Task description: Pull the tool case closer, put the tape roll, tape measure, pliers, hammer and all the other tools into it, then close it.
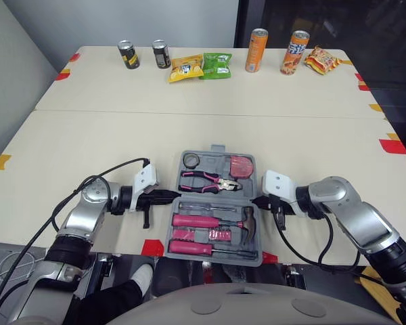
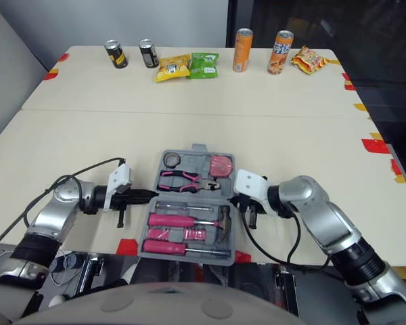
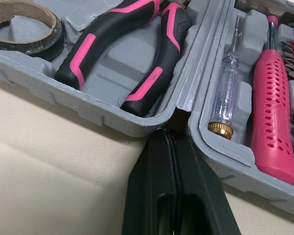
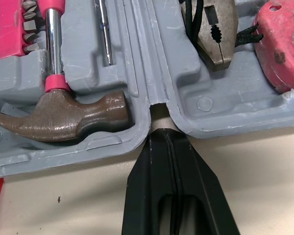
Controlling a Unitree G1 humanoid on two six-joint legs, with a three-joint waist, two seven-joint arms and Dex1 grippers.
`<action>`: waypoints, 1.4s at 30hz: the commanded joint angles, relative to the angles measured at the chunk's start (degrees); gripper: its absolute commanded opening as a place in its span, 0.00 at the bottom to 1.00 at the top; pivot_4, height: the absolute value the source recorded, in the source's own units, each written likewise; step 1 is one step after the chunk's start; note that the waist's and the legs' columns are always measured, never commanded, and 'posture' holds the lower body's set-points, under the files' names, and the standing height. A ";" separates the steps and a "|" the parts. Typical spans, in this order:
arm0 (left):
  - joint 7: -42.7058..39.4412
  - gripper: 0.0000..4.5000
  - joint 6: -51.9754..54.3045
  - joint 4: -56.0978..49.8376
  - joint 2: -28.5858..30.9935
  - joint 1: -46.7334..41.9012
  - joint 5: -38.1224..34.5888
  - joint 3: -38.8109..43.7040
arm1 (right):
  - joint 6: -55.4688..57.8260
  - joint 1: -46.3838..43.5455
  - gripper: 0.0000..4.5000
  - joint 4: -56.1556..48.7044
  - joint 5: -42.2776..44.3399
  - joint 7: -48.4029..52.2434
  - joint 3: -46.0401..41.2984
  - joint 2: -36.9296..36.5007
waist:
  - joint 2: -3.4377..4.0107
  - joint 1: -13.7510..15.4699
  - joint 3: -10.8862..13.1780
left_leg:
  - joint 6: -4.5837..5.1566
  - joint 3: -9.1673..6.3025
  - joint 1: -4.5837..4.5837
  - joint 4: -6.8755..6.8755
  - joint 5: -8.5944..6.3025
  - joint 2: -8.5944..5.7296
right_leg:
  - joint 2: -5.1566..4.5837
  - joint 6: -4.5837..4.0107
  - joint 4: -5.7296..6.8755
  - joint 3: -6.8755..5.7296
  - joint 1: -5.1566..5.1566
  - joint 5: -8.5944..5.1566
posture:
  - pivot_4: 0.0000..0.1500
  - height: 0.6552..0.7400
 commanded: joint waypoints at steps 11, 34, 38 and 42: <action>0.26 0.01 1.20 -3.01 0.72 2.22 -0.61 -1.60 | -0.48 -0.09 0.00 -0.50 1.38 -0.95 1.55 0.26 | 0.00 -0.38 0.00 | -0.01 0.01 0.01 -0.08 0.00 -0.01 | 0.00 0.01 -0.07 0.00 0.01 0.01 | 1.00 1.00; 1.00 0.01 -1.19 -0.10 2.56 3.92 -5.34 5.37 | -3.06 1.71 0.00 1.03 4.40 -2.28 -5.50 -1.94 | 0.05 -0.91 0.05 | 0.00 0.01 0.06 -0.07 0.01 -0.01 | 0.00 0.02 0.00 0.00 0.04 0.04 | 1.00 1.00; -0.93 0.01 -2.76 0.22 3.30 6.38 -10.42 10.60 | -6.17 5.29 0.00 2.74 10.55 -1.68 -13.94 -2.21 | 0.04 -0.79 0.10 | -0.01 0.01 -0.02 -0.08 0.00 -0.01 | 0.00 0.04 -0.16 0.00 0.04 0.05 | 1.00 1.00; -4.14 0.27 -0.80 -1.72 4.15 10.06 -18.42 17.52 | -13.59 13.05 0.26 5.02 17.34 3.73 -24.09 -3.61 | 0.04 -0.32 0.11 | -0.01 0.03 -0.02 -0.10 -0.01 -0.01 | 0.00 0.05 -0.24 -0.01 0.03 0.05 | 1.00 1.00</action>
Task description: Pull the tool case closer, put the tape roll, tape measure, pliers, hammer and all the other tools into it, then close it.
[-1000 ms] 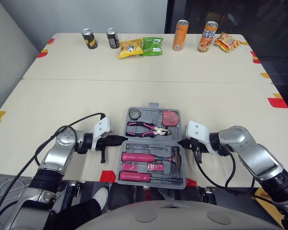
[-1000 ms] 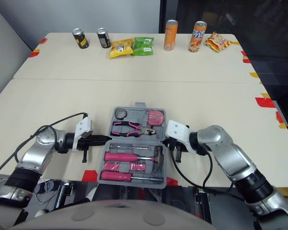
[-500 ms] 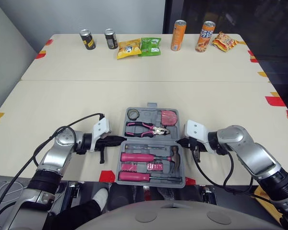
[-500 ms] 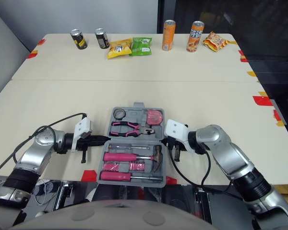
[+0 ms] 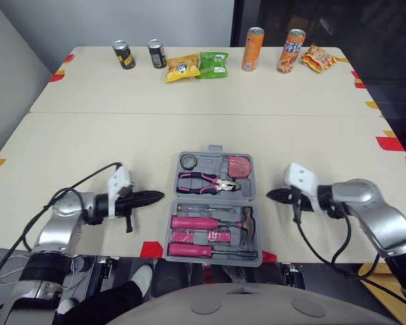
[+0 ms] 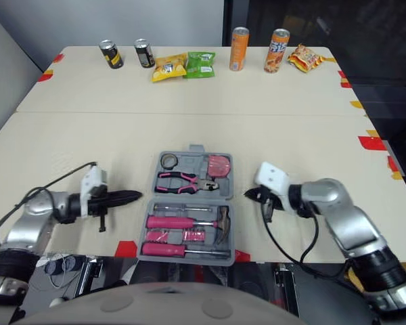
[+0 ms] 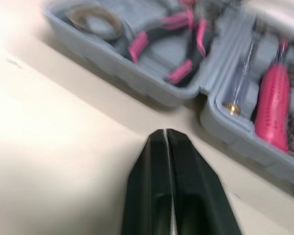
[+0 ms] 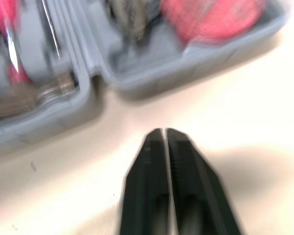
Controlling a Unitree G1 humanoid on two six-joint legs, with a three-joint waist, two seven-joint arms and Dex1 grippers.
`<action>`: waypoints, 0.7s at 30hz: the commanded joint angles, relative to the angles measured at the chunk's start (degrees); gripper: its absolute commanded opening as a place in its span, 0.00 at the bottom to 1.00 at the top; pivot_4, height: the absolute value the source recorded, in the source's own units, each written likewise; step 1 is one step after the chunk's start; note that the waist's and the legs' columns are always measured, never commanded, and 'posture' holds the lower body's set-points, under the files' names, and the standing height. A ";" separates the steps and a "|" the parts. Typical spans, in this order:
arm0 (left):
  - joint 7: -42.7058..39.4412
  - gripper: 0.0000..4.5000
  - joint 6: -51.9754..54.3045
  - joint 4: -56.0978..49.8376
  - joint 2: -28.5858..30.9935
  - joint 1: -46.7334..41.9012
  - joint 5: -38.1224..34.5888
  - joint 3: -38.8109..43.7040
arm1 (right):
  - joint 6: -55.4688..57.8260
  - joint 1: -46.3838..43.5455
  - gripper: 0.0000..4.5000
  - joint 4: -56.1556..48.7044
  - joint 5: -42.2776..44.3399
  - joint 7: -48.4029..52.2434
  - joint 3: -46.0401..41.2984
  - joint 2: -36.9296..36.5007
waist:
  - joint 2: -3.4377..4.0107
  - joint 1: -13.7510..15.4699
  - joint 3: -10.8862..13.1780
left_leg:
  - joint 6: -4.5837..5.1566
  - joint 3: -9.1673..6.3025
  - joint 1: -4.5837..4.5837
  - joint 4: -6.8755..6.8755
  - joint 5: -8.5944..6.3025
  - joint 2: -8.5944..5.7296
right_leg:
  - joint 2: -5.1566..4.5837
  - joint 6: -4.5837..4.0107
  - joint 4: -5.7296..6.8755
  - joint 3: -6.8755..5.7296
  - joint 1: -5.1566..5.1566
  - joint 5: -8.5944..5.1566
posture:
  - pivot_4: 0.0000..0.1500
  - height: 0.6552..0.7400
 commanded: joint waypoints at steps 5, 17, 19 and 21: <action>-5.67 0.66 3.68 -3.78 3.65 6.81 -12.11 12.18 | -13.58 14.98 0.65 6.06 10.60 8.77 -20.52 -1.47 | -0.06 0.81 0.04 | 0.02 0.04 -0.03 -0.06 -0.01 0.00 | 0.00 0.03 -0.21 -0.01 0.01 0.02 | 1.00 1.00; -5.59 1.00 6.13 -13.56 3.85 8.93 -12.08 10.69 | -1.74 22.97 0.99 0.16 23.45 9.23 -28.81 -2.71 | 0.03 1.39 0.20 | 0.10 0.03 0.09 -0.25 0.01 0.00 | 0.02 0.07 -0.39 -0.02 0.15 0.01 | 1.00 1.00; -5.77 1.00 6.43 -15.13 2.68 7.48 -11.47 7.69 | 1.84 20.58 0.99 -0.99 24.07 8.59 -25.97 -3.65 | 0.04 1.42 0.19 | 0.12 0.03 0.10 -0.25 0.02 -0.01 | 0.01 0.08 -0.38 -0.02 0.16 0.02 | 1.00 1.00; -6.44 0.88 6.47 -15.97 1.90 6.37 -11.00 5.11 | 4.76 17.75 1.00 -1.49 24.65 7.75 -23.41 -4.18 | 0.02 1.36 0.18 | 0.12 0.02 0.10 -0.25 0.02 -0.01 | 0.02 0.09 -0.37 -0.03 0.17 0.03 | 1.00 1.00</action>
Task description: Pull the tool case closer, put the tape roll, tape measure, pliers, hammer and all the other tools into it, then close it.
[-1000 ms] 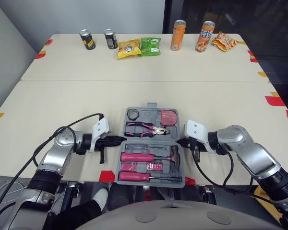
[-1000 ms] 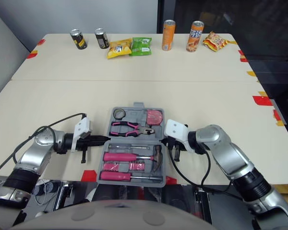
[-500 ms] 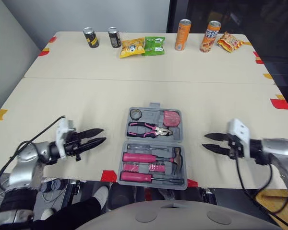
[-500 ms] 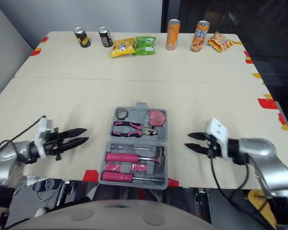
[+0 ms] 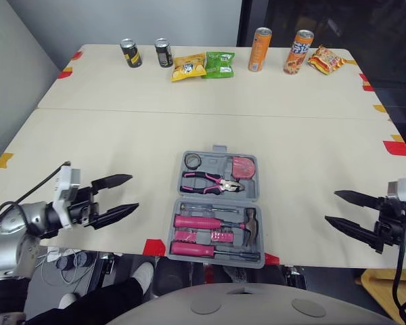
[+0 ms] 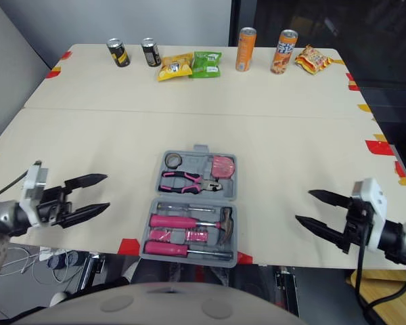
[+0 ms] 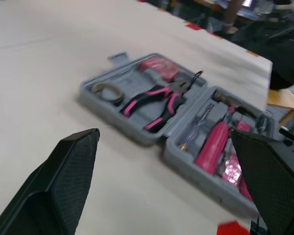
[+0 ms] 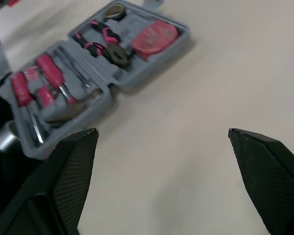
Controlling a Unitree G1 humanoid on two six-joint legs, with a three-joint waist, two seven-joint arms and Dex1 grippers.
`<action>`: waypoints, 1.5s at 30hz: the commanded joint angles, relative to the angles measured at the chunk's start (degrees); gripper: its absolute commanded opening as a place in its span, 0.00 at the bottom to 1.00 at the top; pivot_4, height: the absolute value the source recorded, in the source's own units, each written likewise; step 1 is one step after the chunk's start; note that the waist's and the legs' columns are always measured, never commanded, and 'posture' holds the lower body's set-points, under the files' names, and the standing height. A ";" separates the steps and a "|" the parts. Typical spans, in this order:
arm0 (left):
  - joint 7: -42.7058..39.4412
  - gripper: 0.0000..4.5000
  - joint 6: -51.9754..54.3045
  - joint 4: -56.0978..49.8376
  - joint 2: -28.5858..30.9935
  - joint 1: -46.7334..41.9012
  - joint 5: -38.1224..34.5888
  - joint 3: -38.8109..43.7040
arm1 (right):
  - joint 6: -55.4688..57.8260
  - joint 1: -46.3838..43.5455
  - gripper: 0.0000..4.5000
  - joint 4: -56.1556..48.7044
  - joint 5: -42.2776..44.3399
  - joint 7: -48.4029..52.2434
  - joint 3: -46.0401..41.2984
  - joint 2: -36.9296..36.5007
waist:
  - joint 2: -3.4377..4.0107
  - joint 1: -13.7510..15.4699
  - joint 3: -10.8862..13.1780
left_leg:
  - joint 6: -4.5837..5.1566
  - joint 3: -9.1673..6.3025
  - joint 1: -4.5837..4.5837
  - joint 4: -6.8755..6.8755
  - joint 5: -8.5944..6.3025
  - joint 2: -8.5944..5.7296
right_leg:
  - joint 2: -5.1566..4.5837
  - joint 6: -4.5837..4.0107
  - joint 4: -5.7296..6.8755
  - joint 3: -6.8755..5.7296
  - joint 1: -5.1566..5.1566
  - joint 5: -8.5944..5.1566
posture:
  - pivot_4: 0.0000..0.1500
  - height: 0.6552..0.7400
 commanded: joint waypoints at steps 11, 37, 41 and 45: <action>-5.51 0.02 -8.34 3.52 -5.17 -9.18 9.95 -18.64 | 20.72 -28.77 1.00 7.90 -2.41 -3.24 22.98 -1.91 | 0.00 -0.21 0.00 | 0.01 0.00 -0.06 0.07 0.02 0.00 | 0.01 0.01 0.09 -0.01 -0.04 0.03 | 1.00 1.00; -0.18 0.01 -15.86 12.04 -10.38 -10.53 18.99 -27.08 | 34.94 -55.47 1.00 33.62 -9.43 -4.38 39.09 14.15 | 0.06 -0.64 -0.21 | -0.04 0.00 0.02 0.66 0.02 0.06 | -0.01 -0.16 0.98 0.04 -0.08 -0.01 | 1.00 1.00; 0.23 0.01 -16.31 12.95 -10.67 -10.70 19.45 -27.42 | 36.15 -56.58 1.00 36.00 -8.27 -3.69 37.39 16.49 | 0.07 -1.35 -0.27 | -0.04 0.00 0.04 0.67 0.02 0.06 | -0.01 -0.18 1.01 0.04 -0.08 0.01 | 1.00 1.00; 0.87 0.01 -17.00 13.84 -10.87 -10.79 19.94 -27.77 | 37.87 -56.84 1.00 36.13 -6.98 -3.65 34.72 18.44 | 0.13 -1.46 -0.32 | -0.04 -0.01 0.04 0.67 0.02 0.07 | -0.01 -0.19 1.02 0.04 -0.08 0.01 | 1.00 1.00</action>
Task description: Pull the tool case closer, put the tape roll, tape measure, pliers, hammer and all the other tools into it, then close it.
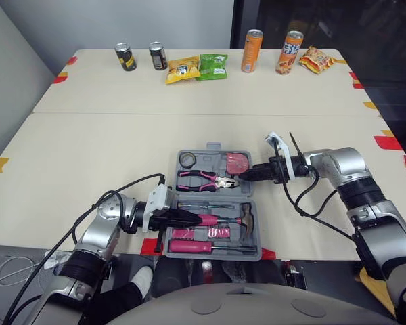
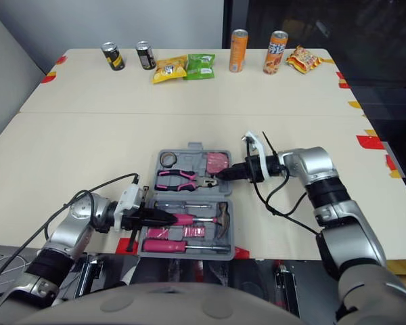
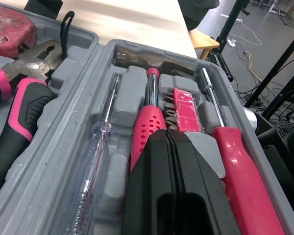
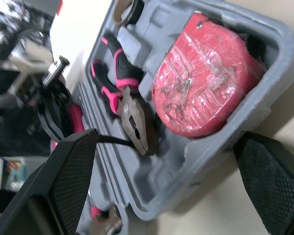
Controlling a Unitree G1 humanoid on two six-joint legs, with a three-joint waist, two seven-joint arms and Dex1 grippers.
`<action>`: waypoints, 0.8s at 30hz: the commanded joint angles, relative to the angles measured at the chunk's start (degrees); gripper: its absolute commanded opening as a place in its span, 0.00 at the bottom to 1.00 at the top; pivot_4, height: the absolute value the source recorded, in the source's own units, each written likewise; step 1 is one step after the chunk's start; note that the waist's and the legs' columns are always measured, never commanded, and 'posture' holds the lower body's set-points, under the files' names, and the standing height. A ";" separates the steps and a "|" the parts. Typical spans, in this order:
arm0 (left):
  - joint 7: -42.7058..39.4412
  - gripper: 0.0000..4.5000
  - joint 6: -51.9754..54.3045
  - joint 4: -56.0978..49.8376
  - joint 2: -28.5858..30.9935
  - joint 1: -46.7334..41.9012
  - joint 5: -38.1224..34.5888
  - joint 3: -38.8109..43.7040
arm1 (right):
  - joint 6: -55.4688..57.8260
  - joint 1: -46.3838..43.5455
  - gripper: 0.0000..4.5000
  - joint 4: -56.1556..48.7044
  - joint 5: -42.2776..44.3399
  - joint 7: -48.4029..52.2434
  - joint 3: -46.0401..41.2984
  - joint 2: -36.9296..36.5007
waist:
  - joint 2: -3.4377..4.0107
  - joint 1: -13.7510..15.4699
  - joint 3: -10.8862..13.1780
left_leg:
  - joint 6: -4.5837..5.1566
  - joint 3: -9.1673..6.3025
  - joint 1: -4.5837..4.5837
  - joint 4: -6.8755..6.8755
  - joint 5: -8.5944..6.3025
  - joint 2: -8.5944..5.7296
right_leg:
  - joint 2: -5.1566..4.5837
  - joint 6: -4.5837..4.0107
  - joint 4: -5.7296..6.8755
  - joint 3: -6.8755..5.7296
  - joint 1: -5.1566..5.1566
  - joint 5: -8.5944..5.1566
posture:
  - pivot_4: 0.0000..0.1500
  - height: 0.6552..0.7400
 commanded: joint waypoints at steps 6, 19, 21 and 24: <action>2.00 0.01 -1.54 1.63 -0.06 1.33 1.48 -0.62 | 4.38 0.29 1.00 -2.83 4.56 -0.64 -5.53 3.49 | 0.04 0.35 0.03 | 0.00 0.01 -0.03 0.00 0.00 0.00 | 0.00 0.00 -0.03 0.00 -0.01 0.00 | 1.00 1.00; 3.15 0.01 17.22 -22.17 12.86 16.64 -25.00 22.18 | 12.03 5.07 1.00 -14.91 14.14 -3.49 -14.31 3.15 | 0.03 0.42 0.28 | -0.17 0.05 -0.19 -0.20 -0.02 0.09 | 0.13 -0.18 -0.05 -0.02 -0.37 -0.13 | 1.00 1.00; 3.48 0.01 19.81 -22.31 15.07 19.34 -27.64 27.41 | 14.13 6.22 1.00 -18.36 16.78 -4.25 -16.08 3.04 | 0.10 0.49 0.31 | -0.20 0.06 -0.17 -0.26 -0.02 0.09 | 0.15 -0.18 -0.13 0.00 -0.37 -0.14 | 1.00 1.00; 4.13 0.01 22.36 -20.76 16.29 21.13 -29.25 32.47 | 16.71 7.87 1.00 -23.05 20.16 -5.50 -18.26 2.72 | 0.11 0.63 0.32 | -0.21 0.10 -0.14 -0.32 -0.03 0.08 | 0.15 -0.16 -0.25 0.03 -0.33 -0.14 | 1.00 1.00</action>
